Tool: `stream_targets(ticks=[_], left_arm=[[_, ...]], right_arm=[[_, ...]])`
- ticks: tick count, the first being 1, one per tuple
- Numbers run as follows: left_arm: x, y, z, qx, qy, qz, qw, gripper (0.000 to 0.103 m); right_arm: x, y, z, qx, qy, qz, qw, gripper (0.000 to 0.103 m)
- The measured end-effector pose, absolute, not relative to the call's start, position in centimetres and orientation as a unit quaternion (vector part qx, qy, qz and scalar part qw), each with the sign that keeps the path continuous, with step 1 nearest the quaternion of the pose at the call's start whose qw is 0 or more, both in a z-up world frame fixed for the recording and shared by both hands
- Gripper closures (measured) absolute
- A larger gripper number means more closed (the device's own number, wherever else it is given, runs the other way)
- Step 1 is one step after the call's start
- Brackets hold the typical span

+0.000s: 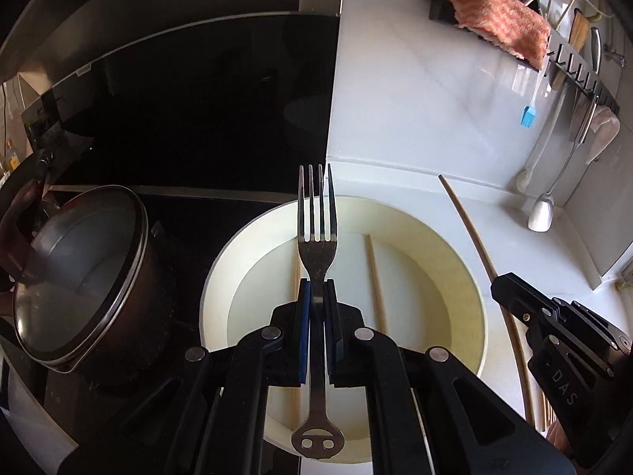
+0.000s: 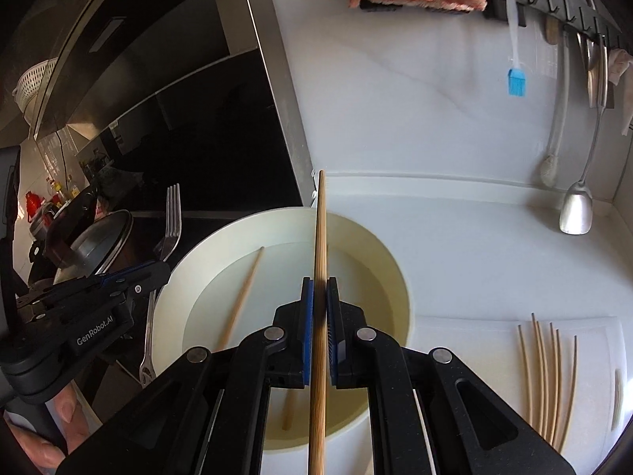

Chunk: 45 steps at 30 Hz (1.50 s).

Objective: Organize utensils
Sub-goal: 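Carry the fork and chopstick over the basin with both tools, then lower the fork and chopstick into the water and open both tools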

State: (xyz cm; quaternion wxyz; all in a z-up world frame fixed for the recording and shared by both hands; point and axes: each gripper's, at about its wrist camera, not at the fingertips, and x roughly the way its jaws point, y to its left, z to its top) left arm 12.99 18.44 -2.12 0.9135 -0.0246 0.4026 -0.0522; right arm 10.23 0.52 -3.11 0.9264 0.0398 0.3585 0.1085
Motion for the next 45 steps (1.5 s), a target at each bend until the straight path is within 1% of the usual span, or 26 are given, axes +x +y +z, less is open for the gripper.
stream_targets(ticks=[15, 25, 37, 45], left_arm=[[17.3, 19.1, -6.9, -0.039, 0.456, -0.042, 0.888, 0.096], [18.7, 18.6, -9.2, -0.037, 0.493, -0.045, 0.868, 0.096], [21.0, 18.2, -11.4, -0.021, 0.542, -0.040, 0.839, 0.096], [21.7, 18.4, -12.1, -0.024, 0.565, -0.036, 0.824, 0.095]], right_arm=[[16.1, 2.3, -7.9, 0.053, 0.432, 0.121, 0.892, 0.097], [19.0, 1.7, -11.1, 0.081, 0.507, 0.111, 0.851, 0.097], [20.9, 2.4, -12.9, 0.068, 0.561, 0.101, 0.819, 0.097], [21.0, 2.9, -13.3, 0.060, 0.570, 0.103, 0.813, 0.096]])
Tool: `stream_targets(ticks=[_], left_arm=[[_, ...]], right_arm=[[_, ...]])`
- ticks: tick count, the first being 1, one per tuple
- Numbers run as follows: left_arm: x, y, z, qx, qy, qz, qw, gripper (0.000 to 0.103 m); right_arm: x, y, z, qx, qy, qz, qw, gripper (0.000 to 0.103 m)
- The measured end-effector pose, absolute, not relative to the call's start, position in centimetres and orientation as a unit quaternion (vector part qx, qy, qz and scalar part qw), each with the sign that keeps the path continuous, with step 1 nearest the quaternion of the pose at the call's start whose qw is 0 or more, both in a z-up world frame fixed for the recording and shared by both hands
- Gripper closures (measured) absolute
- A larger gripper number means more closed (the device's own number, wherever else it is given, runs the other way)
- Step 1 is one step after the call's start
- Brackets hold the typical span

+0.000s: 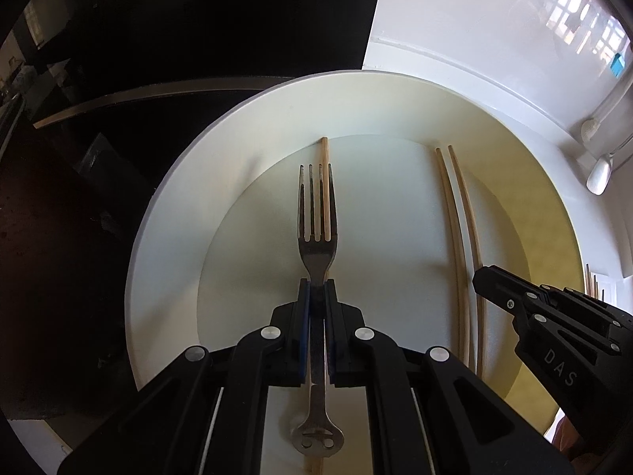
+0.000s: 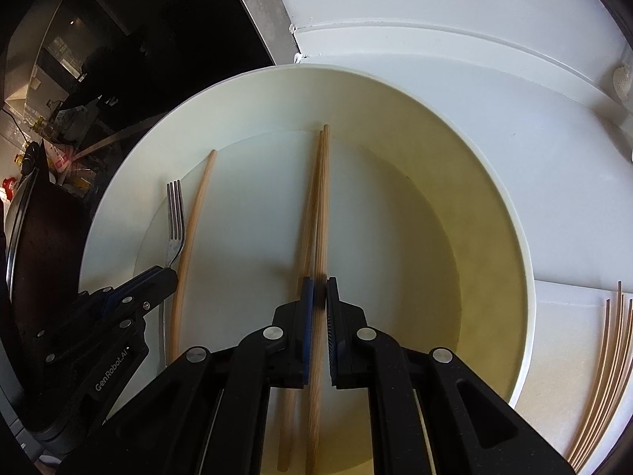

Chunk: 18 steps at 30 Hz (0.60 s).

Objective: Organize utensils
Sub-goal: 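Lower the fork and chopstick into the water and open both tools, then move both open tools back over the chopsticks on the cutting board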

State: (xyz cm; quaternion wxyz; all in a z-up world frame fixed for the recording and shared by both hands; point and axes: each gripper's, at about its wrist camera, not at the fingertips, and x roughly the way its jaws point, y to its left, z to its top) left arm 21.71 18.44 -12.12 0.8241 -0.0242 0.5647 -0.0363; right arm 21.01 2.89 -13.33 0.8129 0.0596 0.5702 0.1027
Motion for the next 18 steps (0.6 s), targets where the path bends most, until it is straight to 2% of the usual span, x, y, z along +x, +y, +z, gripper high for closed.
stream_targets(ticks=[3, 5, 6, 7, 8, 10, 14, 16, 18], left_arm=[[22.4, 18.3, -12.3, -0.028, 0.567, -0.032, 0.823, 0.091], [22.3, 18.4, -11.9, -0.026, 0.563, -0.029, 0.826, 0.071], [22.2, 18.4, -11.6, -0.026, 0.558, -0.027, 0.829, 0.065], [22.0, 18.5, -11.1, -0.026, 0.551, -0.025, 0.834, 0.051], [21.8, 18.6, -10.6, -0.025, 0.543, -0.022, 0.839, 0.041], [21.4, 18.8, -9.6, -0.021, 0.530, -0.018, 0.848, 0.039], [20.5, 19.5, -8.0, -0.020, 0.514, -0.008, 0.858, 0.028], [19.8, 19.7, -7.4, -0.018, 0.506, -0.001, 0.862, 0.025], [19.1, 19.8, -6.7, -0.017, 0.500, 0.001, 0.866, 0.024]], right_arm=[[21.6, 3.1, -13.5, 0.057, 0.569, 0.100, 0.814, 0.096], [21.6, 3.2, -13.5, 0.054, 0.568, 0.098, 0.815, 0.096], [21.6, 3.2, -13.4, 0.052, 0.567, 0.097, 0.816, 0.096], [21.5, 3.2, -13.2, 0.051, 0.564, 0.096, 0.819, 0.095], [21.3, 3.1, -12.9, 0.052, 0.558, 0.097, 0.823, 0.093], [20.8, 2.8, -11.9, 0.049, 0.542, 0.095, 0.833, 0.079], [19.5, 2.2, -9.9, 0.045, 0.508, 0.094, 0.855, 0.069], [18.4, 1.7, -8.8, 0.049, 0.491, 0.093, 0.865, 0.058], [17.3, 1.4, -8.0, 0.049, 0.478, 0.094, 0.872, 0.056]])
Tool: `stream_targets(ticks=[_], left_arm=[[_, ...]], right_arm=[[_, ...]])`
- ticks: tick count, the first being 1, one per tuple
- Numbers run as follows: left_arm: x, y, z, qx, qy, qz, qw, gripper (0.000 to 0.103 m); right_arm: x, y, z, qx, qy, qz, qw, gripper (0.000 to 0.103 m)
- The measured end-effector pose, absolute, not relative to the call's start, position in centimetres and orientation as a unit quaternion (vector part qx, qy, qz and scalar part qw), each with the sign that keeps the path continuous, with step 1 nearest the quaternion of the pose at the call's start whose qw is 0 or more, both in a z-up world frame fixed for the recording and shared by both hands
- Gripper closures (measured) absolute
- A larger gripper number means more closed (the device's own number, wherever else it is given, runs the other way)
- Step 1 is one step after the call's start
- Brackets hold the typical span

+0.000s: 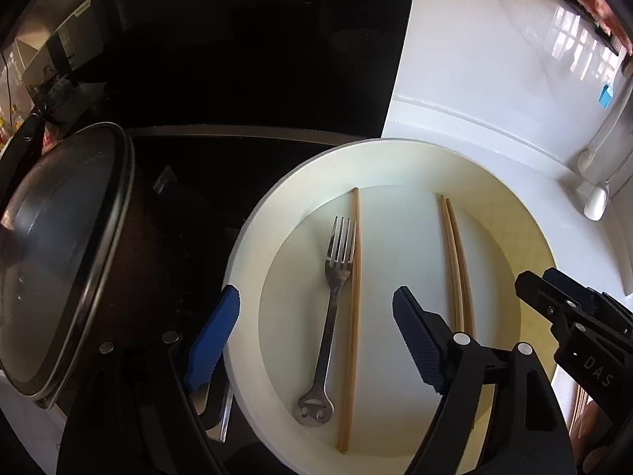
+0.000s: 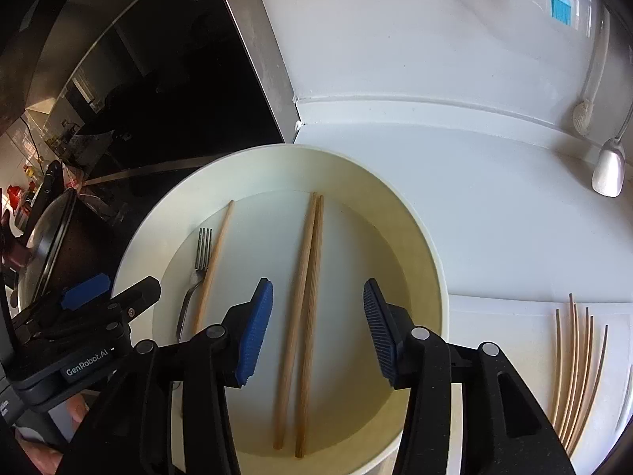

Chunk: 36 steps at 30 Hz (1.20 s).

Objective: Organize utensils
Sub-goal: 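Move both open tools back over the chopsticks on the cutting board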

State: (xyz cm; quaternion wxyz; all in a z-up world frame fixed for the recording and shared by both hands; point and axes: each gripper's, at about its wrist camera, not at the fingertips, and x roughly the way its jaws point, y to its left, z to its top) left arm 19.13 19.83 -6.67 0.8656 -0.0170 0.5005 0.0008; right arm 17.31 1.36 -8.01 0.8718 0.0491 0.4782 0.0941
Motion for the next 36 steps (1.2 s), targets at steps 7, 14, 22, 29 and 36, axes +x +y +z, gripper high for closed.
stream_targets(ticks=[7, 14, 22, 29, 36], left_arm=[[16.4, 19.4, -4.2, 0.003, 0.480, -0.008, 0.877, 0.012], [12.9, 18.7, -2.7, 0.012, 0.465, -0.041, 0.884, 0.007], [10.3, 14.2, -2.4, 0.025, 0.462, -0.110, 0.880, 0.007], [7.7, 7.6, -2.5, 0.032, 0.455, -0.172, 0.873, 0.007], [4.5, 1.2, -2.3, 0.033, 0.445, -0.178, 0.877, 0.007]], right_arm=[[12.2, -0.1, -5.9, 0.056, 0.456, 0.084, 0.884, 0.048], [7.0, -1.9, -5.5, 0.086, 0.443, 0.038, 0.892, 0.041], [1.2, -6.5, -5.9, 0.112, 0.442, -0.047, 0.889, 0.041], [-4.2, -12.9, -6.4, 0.135, 0.437, -0.127, 0.880, 0.041], [-8.8, -20.2, -6.8, 0.147, 0.425, -0.162, 0.878, 0.041]])
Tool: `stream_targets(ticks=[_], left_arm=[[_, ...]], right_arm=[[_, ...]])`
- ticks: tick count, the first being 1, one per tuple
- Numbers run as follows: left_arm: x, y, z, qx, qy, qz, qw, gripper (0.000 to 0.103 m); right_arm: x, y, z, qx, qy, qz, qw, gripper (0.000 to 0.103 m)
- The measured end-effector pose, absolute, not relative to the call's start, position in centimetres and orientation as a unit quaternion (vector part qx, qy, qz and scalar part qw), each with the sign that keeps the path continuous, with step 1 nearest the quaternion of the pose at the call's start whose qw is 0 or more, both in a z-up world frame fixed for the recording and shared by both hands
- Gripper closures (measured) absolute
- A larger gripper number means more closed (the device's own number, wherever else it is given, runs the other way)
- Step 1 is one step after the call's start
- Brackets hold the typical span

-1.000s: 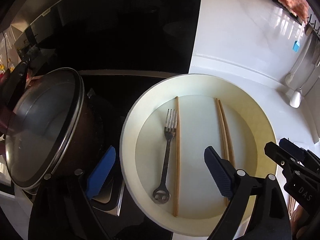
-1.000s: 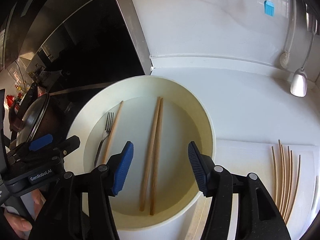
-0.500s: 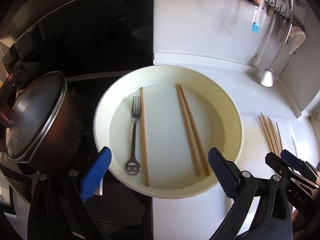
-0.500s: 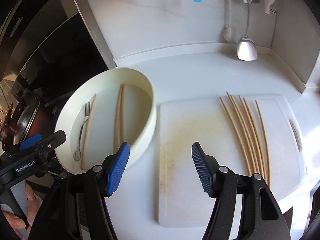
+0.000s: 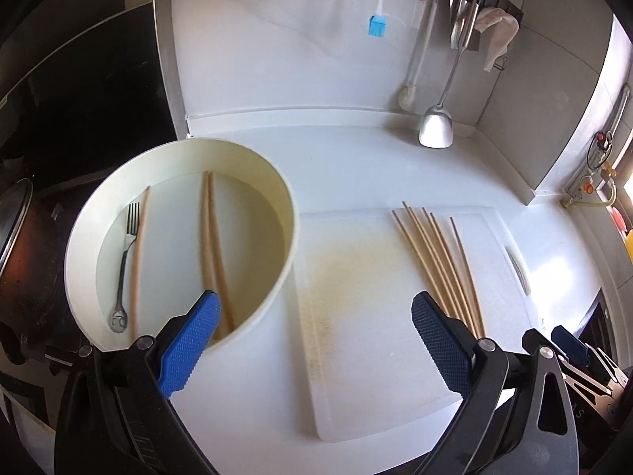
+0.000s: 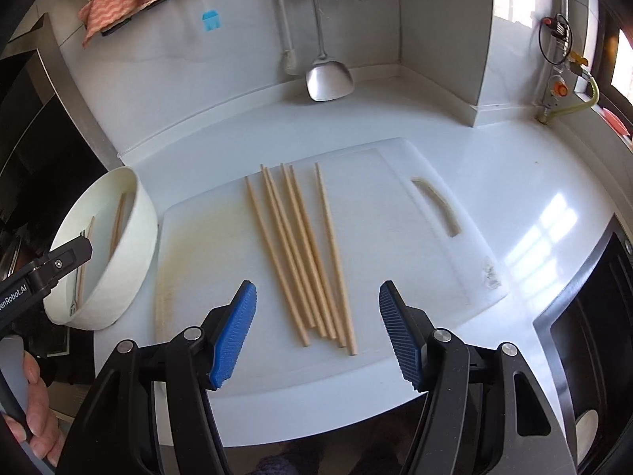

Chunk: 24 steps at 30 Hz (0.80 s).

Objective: Organize utensils
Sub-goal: 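Move both open tools back over the chopsticks on the cutting board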

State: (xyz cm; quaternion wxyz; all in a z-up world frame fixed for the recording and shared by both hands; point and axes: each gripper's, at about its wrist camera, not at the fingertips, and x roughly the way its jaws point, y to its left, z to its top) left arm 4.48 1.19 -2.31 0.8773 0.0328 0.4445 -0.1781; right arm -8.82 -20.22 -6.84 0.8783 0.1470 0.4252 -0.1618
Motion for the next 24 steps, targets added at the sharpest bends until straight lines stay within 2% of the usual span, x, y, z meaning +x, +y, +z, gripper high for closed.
stream_targets(ticks=[10, 24], left_arm=[[0.0, -4.5, -4.0, 0.000, 0.459, -0.075, 0.885, 0.007], [-0.2, -6.3, -7.2, 0.006, 0.439, -0.039, 0.898, 0.007]], right_arm=[[-10.0, -28.0, -9.0, 0.136, 0.428, -0.078, 0.890, 0.041], [-6.1, -29.0, -12.2, 0.125, 0.402, -0.056, 0.905, 0.041]])
